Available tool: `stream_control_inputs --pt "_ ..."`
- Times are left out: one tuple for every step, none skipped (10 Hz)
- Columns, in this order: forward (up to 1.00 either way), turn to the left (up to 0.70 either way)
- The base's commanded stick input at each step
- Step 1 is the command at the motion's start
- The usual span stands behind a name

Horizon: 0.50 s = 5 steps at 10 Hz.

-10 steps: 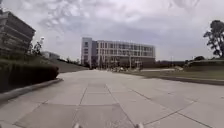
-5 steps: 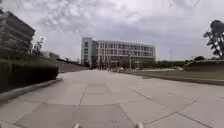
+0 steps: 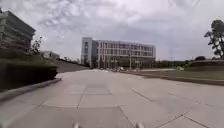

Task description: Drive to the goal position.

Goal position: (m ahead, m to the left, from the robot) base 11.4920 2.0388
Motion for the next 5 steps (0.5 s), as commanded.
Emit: stream_control_inputs --pt "0.70 0.00" --pt "0.70 0.00" --pt "0.70 0.00" --pt "0.70 0.00" --pt "0.70 0.00"
